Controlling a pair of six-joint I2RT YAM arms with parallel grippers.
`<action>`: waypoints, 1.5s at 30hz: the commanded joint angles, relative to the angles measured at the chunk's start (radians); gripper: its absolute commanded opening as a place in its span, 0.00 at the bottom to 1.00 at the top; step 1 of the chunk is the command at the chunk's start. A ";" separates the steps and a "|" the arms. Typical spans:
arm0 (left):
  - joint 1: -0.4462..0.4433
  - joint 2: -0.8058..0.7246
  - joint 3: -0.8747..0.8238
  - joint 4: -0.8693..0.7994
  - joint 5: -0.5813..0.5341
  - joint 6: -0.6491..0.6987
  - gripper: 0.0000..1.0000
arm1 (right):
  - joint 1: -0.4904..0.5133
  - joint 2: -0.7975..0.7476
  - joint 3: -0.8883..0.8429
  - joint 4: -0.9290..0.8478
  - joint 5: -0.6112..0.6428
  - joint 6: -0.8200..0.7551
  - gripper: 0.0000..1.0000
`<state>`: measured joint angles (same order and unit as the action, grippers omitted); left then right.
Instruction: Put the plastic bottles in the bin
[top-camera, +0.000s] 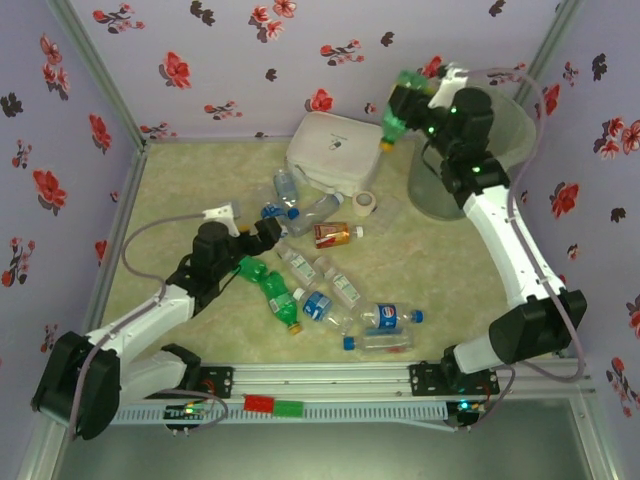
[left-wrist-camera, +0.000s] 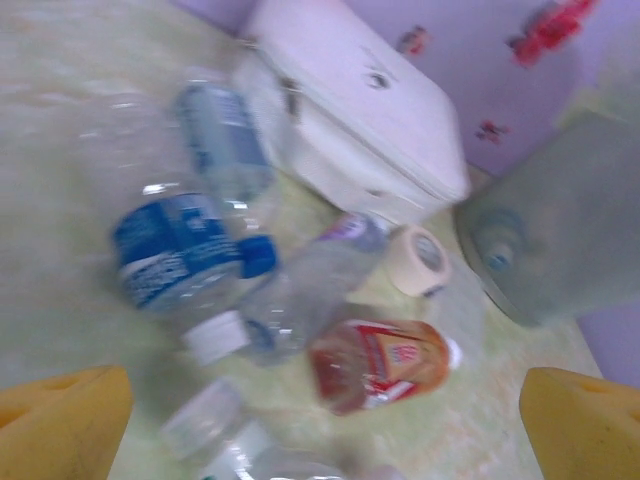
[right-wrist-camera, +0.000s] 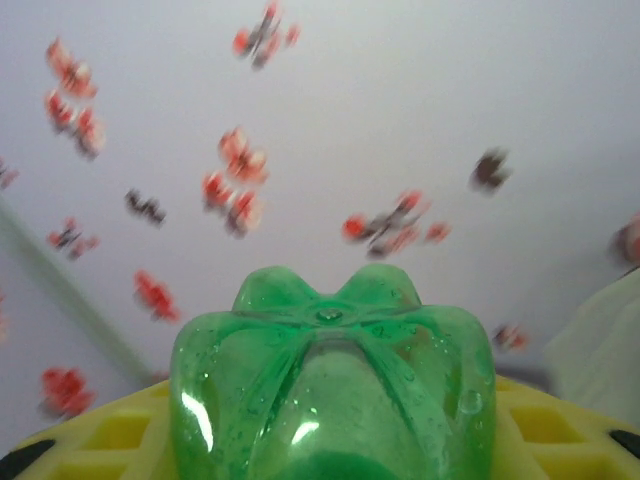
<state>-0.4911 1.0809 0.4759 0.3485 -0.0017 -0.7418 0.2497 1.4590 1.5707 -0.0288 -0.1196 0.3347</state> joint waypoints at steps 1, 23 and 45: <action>0.045 -0.044 -0.069 0.095 -0.080 -0.131 1.00 | -0.043 0.041 0.080 -0.029 0.172 -0.113 0.46; 0.088 -0.226 -0.136 -0.127 -0.126 -0.132 1.00 | -0.207 0.200 -0.105 0.087 0.374 -0.167 0.54; 0.147 -0.221 -0.089 -0.160 -0.136 -0.078 1.00 | -0.178 0.016 -0.076 -0.030 0.224 -0.085 0.85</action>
<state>-0.3649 0.8558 0.3401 0.1940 -0.1131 -0.8570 0.0555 1.5436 1.4807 -0.0296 0.1680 0.2134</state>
